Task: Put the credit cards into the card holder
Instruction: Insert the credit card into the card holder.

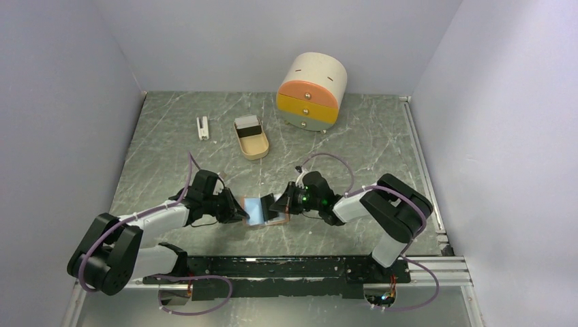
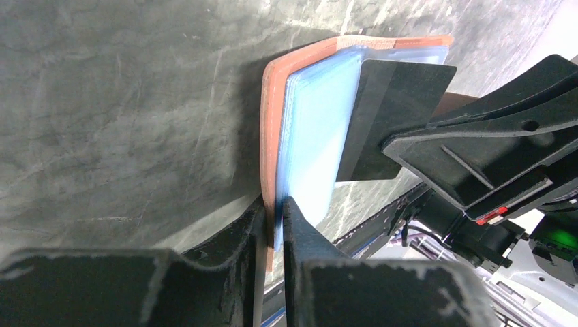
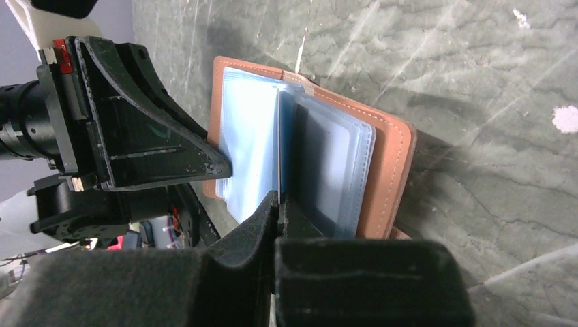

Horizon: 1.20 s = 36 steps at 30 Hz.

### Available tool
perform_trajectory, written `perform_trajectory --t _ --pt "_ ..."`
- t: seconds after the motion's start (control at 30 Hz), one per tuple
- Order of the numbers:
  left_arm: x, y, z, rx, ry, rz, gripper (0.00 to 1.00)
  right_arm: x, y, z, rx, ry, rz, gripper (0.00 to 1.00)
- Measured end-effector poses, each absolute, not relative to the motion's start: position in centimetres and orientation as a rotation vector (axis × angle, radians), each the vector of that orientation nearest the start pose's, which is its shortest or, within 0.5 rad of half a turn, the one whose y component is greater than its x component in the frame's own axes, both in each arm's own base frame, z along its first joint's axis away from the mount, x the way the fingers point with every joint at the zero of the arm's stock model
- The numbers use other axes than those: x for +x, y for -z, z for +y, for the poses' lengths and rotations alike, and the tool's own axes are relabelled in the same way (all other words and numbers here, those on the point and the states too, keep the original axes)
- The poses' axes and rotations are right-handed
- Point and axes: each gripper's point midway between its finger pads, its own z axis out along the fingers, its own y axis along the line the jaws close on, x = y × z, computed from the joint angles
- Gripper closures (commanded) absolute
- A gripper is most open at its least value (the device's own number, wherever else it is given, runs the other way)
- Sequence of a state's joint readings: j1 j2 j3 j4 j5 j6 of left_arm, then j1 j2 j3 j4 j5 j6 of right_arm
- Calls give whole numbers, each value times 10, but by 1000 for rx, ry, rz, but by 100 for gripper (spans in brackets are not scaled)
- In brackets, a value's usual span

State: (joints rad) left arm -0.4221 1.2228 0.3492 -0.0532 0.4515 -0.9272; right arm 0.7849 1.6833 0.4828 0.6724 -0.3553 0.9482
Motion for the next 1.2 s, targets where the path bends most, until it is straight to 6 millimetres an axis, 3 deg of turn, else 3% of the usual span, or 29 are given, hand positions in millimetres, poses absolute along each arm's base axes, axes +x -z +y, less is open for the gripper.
perform_trajectory --t 0.63,1.2 --pt "177 -17 -196 -490 1043 2705 85 191 -25 331 124 -1437 2413 100" --pt "177 -15 -196 -489 1045 2703 84 201 -24 327 195 -1477 2383 100"
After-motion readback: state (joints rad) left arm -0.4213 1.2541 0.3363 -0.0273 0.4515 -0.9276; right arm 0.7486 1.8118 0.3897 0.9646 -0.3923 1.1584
